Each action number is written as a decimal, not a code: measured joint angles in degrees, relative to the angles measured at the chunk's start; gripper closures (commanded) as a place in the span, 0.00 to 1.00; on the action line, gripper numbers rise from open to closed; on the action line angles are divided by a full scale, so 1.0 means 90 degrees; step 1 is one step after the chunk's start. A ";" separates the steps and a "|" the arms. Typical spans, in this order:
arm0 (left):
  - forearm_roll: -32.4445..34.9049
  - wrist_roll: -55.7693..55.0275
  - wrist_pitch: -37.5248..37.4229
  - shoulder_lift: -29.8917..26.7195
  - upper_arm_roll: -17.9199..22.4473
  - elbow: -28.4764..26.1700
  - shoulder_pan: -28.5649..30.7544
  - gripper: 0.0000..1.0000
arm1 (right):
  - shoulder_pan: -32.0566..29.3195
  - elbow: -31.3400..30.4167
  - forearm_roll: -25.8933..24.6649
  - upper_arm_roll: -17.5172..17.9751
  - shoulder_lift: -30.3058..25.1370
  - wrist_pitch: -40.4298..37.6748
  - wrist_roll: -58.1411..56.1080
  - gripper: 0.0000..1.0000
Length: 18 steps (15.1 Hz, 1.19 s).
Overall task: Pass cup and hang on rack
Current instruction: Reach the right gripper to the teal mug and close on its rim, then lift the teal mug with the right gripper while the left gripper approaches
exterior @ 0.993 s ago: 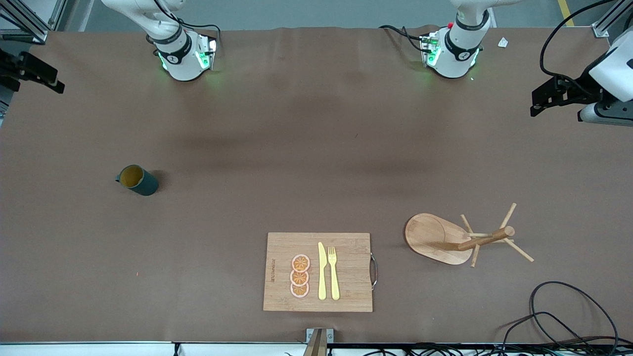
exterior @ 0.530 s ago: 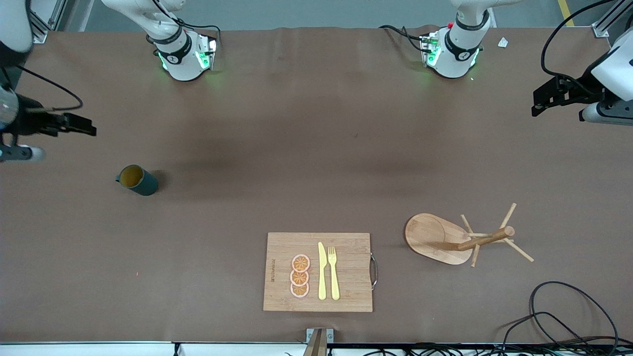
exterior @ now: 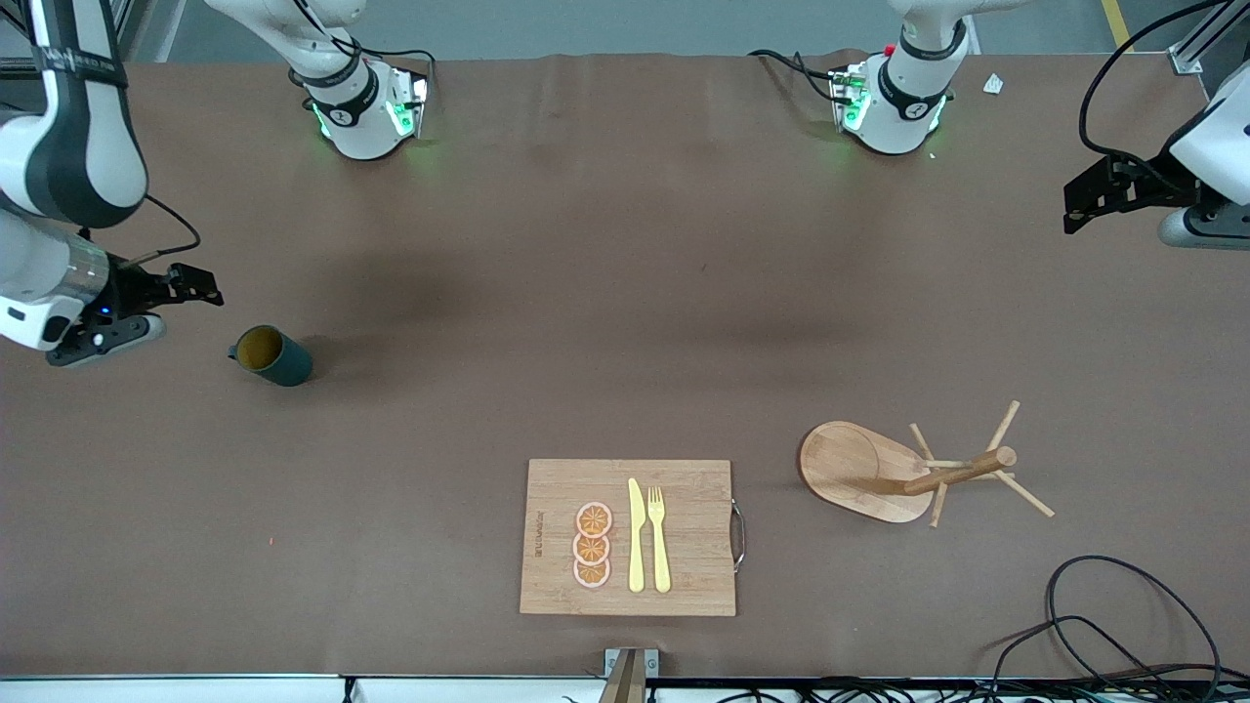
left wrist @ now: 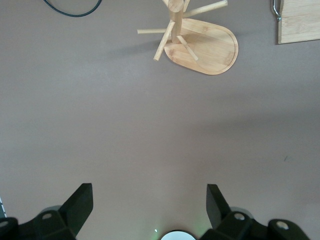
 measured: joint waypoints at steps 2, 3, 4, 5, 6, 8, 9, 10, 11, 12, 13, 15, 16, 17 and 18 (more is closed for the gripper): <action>0.0000 0.0000 0.0000 -0.0001 0.0002 0.0004 0.0000 0.00 | -0.0097 -0.0398 0.0196 0.0000 0.0225 0.0764 -0.0634 0.00; 0.0000 0.0000 0.0000 -0.0001 0.0001 0.0005 -0.0001 0.00 | -0.0155 -0.0506 0.0241 -0.0001 0.0415 0.1134 -0.0914 0.00; 0.0000 0.0000 0.0000 -0.0001 0.0000 0.0005 -0.0002 0.00 | -0.0215 -0.0564 0.0259 -0.0002 0.0641 0.1523 -0.1139 0.00; 0.0000 0.0000 0.0000 -0.0001 -0.0001 0.0006 -0.0002 0.00 | -0.0270 -0.0594 0.0267 -0.0002 0.0897 0.1913 -0.1292 0.00; 0.0000 0.0000 0.0000 0.0000 -0.0002 0.0005 -0.0003 0.00 | -0.0313 -0.0599 0.0269 -0.0002 0.1167 0.2264 -0.1390 0.03; 0.0000 0.0000 0.0000 0.0010 -0.0008 0.0004 -0.0016 0.00 | -0.0343 -0.0590 0.0270 -0.0002 0.1613 0.2748 -0.1475 0.20; -0.0001 0.0000 0.0002 0.0021 -0.0022 0.0004 -0.0032 0.00 | -0.0343 -0.0585 0.0270 0.0002 0.1743 0.2838 -0.1489 0.32; -0.0001 0.0000 0.0003 0.0034 -0.0046 0.0004 -0.0042 0.00 | -0.0343 -0.0578 0.0271 0.0011 0.1812 0.2864 -0.1493 0.46; -0.0001 -0.0001 0.0003 0.0047 -0.0064 0.0004 -0.0053 0.00 | -0.0343 -0.0571 0.0271 0.0020 0.1836 0.2863 -0.1496 0.62; -0.0001 -0.0002 0.0004 0.0056 -0.0074 0.0004 -0.0063 0.00 | -0.0343 -0.0563 0.0271 0.0029 0.1833 0.2856 -0.1497 0.81; -0.0001 -0.0002 0.0004 0.0062 -0.0080 0.0004 -0.0067 0.00 | -0.0343 -0.0549 0.0272 0.0038 0.1831 0.2841 -0.1498 0.95; -0.0001 -0.0002 0.0004 0.0064 -0.0082 0.0004 -0.0068 0.00 | -0.0338 -0.0528 0.0275 0.0068 0.1829 0.2751 -0.1498 1.00; -0.0001 -0.0002 0.0004 0.0064 -0.0082 0.0004 -0.0068 0.00 | -0.0327 -0.0498 0.0278 0.0096 0.1823 0.2609 -0.1498 1.00; -0.0001 -0.0002 0.0004 0.0064 -0.0082 0.0004 -0.0068 0.00 | -0.0292 -0.0435 0.0291 0.0117 0.1806 0.2382 -0.1482 1.00; -0.0001 -0.0001 0.0004 0.0064 -0.0082 0.0004 -0.0068 0.00 | -0.0219 -0.0331 0.0336 0.0134 0.1770 0.2070 -0.1404 1.00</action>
